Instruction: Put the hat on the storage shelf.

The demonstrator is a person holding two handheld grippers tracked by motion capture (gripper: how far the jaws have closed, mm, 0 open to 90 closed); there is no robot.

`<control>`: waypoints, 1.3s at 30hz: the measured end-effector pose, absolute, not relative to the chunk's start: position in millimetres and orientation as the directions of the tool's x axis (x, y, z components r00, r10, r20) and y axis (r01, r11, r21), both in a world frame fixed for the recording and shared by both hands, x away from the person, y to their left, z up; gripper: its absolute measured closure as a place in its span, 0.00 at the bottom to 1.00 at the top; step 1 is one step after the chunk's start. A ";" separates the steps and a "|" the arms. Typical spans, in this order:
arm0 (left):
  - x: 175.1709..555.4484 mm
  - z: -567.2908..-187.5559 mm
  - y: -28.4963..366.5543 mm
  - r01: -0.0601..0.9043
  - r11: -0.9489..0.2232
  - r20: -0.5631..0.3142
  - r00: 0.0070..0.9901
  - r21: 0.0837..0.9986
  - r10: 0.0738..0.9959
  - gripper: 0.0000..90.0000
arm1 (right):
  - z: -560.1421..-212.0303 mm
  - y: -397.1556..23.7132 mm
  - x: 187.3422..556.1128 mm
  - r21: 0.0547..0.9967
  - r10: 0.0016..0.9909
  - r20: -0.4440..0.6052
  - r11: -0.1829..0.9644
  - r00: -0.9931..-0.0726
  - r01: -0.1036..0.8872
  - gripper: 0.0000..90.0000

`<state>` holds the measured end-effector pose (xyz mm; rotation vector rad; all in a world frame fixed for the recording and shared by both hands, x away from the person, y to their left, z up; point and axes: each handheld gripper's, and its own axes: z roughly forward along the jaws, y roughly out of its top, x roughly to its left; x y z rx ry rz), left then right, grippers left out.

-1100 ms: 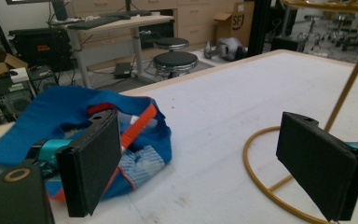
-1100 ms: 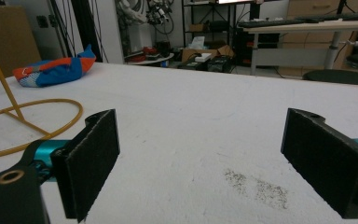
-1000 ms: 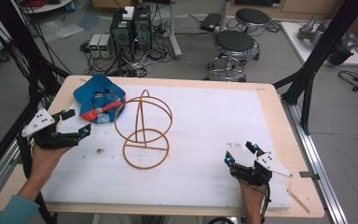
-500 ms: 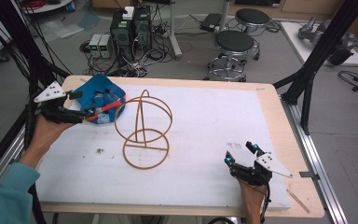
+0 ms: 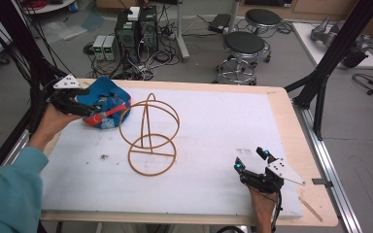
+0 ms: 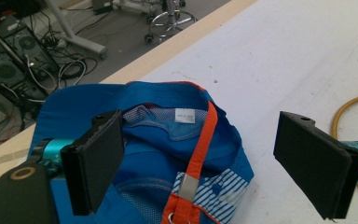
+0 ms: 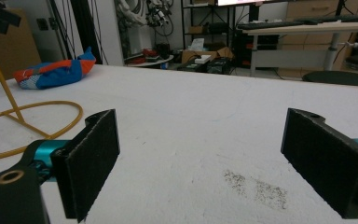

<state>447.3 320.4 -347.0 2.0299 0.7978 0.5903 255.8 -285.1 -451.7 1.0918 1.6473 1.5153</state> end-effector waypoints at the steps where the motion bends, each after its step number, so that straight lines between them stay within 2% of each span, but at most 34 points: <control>1: 449.6 -349.0 320.0 0.325 -0.427 0.103 0.683 0.844 0.723 0.18 | -451.7 -285.0 255.7 0.988 0.890 0.077 -0.010 -0.449 0.151 0.12; 7: 464.1 -363.8 309.2 0.370 -0.447 0.071 0.701 0.815 0.710 0.18 | -451.6 -283.4 255.7 0.990 0.889 0.048 0.017 -0.455 0.138 0.12; 9: 465.5 -366.9 305.0 0.370 -0.455 0.068 0.712 0.810 0.699 0.22 | -451.4 -282.4 255.8 0.989 0.889 0.044 0.025 -0.456 0.144 0.12; 19: 476.3 -391.6 290.0 0.433 -0.570 0.119 0.716 0.698 0.688 0.25 | -451.5 -282.6 255.9 0.989 0.889 0.048 0.021 -0.456 0.145 0.12; 23: 479.1 -397.3 289.3 0.447 -0.579 0.106 0.723 0.681 0.683 0.30 | -451.5 -282.7 255.9 0.989 0.888 0.049 0.020 -0.458 0.146 0.12; 25: 480.3 -399.9 289.3 0.457 -0.585 0.114 0.715 0.669 0.689 0.37 | -451.4 -282.7 255.6 0.988 0.887 0.059 0.013 -0.458 0.153 0.12; 28: 482.0 -402.1 289.6 0.469 -0.588 0.116 0.709 0.659 0.696 0.38 | -451.5 -283.8 256.1 0.989 0.886 0.055 0.014 -0.461 0.145 0.12; 30: 483.2 -404.2 290.4 0.475 -0.583 0.113 0.704 0.659 0.701 0.44 | -451.6 -283.8 255.7 0.989 0.886 0.065 0.004 -0.458 0.148 0.12; 33: 485.4 -407.1 291.7 0.494 -0.568 0.092 0.696 0.659 0.712 0.46 | -451.7 -284.1 255.3 0.990 0.885 0.065 0.003 -0.462 0.144 0.12; 37: 487.1 -410.6 291.0 0.528 -0.550 0.086 0.666 0.646 0.741 0.53 | -451.8 -283.8 254.8 0.990 0.885 0.060 0.006 -0.462 0.140 0.12; 39: 487.8 -412.5 290.7 0.536 -0.547 0.078 0.665 0.643 0.743 0.51 | -451.8 -283.8 254.7 0.990 0.884 0.061 0.005 -0.463 0.140 0.12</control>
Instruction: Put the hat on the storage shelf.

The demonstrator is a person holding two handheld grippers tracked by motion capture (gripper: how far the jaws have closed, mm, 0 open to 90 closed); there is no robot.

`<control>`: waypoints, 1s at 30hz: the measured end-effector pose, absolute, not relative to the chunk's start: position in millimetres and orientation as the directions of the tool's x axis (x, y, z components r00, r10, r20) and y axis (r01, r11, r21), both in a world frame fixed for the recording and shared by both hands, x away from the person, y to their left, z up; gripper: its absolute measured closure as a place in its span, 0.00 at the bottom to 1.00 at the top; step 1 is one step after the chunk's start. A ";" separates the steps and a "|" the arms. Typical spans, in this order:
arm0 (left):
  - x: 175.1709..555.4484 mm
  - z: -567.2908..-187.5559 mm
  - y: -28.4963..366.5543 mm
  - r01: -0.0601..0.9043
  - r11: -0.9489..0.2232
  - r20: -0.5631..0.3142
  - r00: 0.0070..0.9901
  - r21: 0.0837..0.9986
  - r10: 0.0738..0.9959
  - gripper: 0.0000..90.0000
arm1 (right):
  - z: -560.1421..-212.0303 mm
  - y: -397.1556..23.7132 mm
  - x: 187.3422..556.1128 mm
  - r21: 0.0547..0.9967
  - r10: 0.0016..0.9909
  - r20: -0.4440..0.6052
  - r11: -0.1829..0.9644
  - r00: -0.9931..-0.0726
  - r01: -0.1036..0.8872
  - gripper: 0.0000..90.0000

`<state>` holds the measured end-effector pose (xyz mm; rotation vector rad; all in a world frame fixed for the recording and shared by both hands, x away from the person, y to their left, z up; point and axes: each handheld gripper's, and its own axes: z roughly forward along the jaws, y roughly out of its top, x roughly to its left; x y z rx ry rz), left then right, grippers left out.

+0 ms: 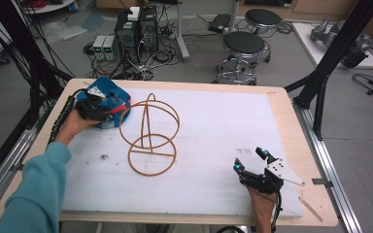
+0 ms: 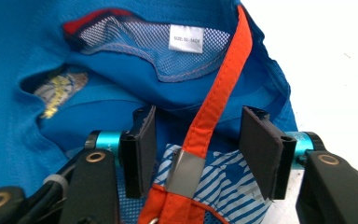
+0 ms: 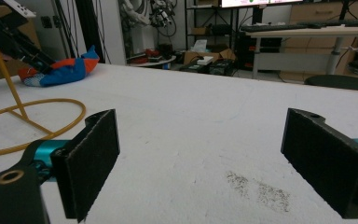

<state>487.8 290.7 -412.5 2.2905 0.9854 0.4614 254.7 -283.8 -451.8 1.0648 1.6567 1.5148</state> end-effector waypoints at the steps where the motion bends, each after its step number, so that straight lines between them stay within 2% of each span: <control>1: 488.1 -413.5 290.4 0.540 -0.546 0.076 0.662 0.641 0.745 0.50 | -451.8 -283.9 254.7 0.990 0.884 0.063 0.003 -0.464 0.141 0.12; 3: 488.9 -416.1 289.9 0.544 -0.549 0.065 0.670 0.635 0.739 0.50 | -451.9 -284.2 254.7 0.990 0.883 0.064 0.003 -0.464 0.141 0.12; 6: 489.4 -419.9 288.2 0.543 -0.561 0.061 0.682 0.625 0.729 0.56 | -451.9 -284.7 254.7 0.990 0.884 0.062 0.004 -0.464 0.139 0.12; 13: 487.2 -421.5 284.7 0.553 -0.575 0.052 0.692 0.603 0.720 0.78 | -452.0 -285.1 254.4 0.991 0.883 0.065 -0.003 -0.465 0.133 0.12; 30: 479.3 -400.9 289.0 0.551 -0.497 0.012 0.661 0.670 0.750 0.83 | -452.3 -285.5 253.8 0.992 0.885 0.064 -0.007 -0.461 0.125 0.12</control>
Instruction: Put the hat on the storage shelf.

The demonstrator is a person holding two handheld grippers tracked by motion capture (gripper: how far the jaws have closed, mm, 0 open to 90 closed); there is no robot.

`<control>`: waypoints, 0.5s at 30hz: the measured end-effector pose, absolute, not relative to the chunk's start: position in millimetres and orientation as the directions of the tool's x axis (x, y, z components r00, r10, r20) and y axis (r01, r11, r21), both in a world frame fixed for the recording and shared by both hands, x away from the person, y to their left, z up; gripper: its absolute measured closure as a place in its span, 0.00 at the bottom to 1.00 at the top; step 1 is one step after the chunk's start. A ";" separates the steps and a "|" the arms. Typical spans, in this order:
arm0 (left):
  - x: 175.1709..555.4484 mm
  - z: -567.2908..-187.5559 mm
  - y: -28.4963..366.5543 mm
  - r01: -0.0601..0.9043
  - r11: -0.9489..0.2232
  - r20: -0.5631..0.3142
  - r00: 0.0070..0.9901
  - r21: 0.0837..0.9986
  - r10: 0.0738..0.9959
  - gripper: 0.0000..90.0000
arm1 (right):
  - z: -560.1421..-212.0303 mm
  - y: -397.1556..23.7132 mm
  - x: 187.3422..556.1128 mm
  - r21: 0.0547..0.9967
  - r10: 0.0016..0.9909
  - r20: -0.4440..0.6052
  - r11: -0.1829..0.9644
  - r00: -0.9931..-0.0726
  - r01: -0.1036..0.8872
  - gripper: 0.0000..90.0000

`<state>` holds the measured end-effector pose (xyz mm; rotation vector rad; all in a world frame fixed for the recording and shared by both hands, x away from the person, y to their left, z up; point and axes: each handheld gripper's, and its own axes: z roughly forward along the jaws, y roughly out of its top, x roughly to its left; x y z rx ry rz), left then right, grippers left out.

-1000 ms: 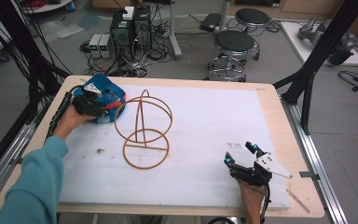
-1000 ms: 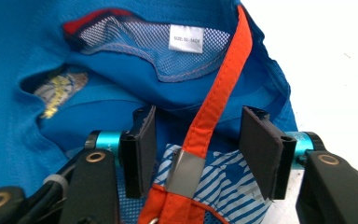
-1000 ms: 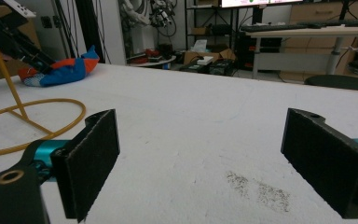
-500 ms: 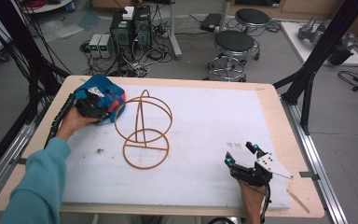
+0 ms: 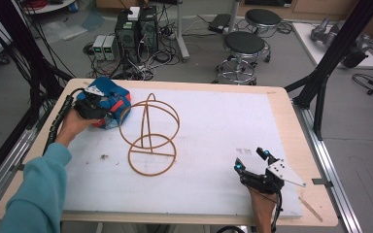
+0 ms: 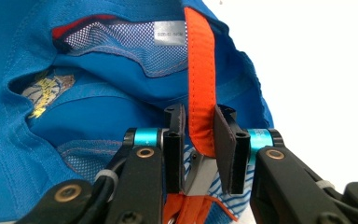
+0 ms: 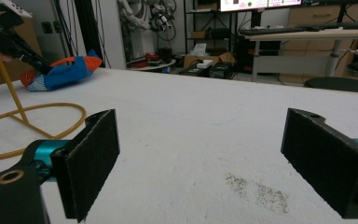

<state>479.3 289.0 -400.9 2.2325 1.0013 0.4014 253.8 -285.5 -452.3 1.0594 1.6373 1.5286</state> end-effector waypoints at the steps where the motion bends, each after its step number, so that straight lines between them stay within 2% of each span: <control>1: 479.1 -400.4 288.7 0.551 -0.500 0.017 0.661 0.669 0.750 0.83 | -452.3 -285.5 253.8 0.992 0.885 0.065 -0.008 -0.460 0.125 0.12; 15: 470.3 -383.8 289.8 0.520 -0.401 -0.068 0.669 0.754 0.740 0.90 | -452.4 -285.7 253.6 0.993 0.885 0.064 -0.009 -0.461 0.120 0.12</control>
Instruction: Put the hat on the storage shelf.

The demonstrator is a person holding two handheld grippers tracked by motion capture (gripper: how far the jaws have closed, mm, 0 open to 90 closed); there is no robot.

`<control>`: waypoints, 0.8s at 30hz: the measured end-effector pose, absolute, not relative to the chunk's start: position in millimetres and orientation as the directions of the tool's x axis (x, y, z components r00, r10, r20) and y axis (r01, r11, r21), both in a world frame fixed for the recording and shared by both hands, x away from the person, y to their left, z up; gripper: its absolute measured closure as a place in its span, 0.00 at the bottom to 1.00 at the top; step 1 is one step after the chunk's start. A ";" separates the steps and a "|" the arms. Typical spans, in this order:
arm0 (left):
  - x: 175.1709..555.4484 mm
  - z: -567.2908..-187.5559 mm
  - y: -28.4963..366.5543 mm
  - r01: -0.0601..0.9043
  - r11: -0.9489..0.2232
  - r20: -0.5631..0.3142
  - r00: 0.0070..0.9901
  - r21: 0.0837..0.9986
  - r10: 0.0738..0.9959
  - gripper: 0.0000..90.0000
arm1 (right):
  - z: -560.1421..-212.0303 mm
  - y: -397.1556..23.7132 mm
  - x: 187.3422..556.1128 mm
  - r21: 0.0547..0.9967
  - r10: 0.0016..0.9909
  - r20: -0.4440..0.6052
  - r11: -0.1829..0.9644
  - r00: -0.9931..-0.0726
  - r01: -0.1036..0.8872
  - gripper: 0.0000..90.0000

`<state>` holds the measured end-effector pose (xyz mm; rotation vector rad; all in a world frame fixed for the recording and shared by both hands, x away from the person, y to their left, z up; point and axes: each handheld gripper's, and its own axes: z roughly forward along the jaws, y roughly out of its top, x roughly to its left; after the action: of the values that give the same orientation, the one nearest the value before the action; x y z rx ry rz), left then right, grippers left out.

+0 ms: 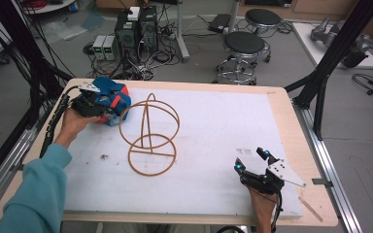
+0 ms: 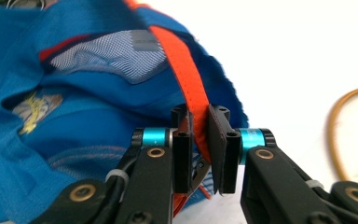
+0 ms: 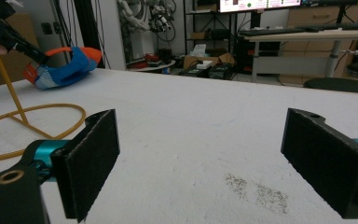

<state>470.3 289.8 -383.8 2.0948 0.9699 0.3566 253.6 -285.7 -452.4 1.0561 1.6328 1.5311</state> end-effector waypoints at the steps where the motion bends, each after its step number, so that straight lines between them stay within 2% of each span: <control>1: 468.6 -380.5 289.8 0.508 -0.395 -0.065 0.672 0.765 0.737 0.90 | -452.4 -285.6 253.6 0.993 0.885 0.064 -0.010 -0.460 0.120 0.12; 10: 455.6 -357.5 296.7 0.439 -0.324 -0.049 0.653 0.838 0.756 0.94 | -452.4 -285.6 253.7 0.993 0.886 0.059 -0.006 -0.459 0.117 0.12; 17: 443.6 -344.8 296.0 0.329 -0.163 -0.093 0.641 0.930 0.762 0.95 | -452.4 -285.5 253.4 0.993 0.887 0.061 -0.007 -0.458 0.118 0.12; 24: 435.0 -334.1 296.9 0.286 -0.127 -0.085 0.624 0.950 0.777 0.95 | -452.4 -285.6 253.4 0.993 0.886 0.061 -0.008 -0.459 0.118 0.12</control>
<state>435.0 296.9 -334.1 1.6977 0.8793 0.5314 253.4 -285.6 -452.4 1.0549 1.6301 1.5291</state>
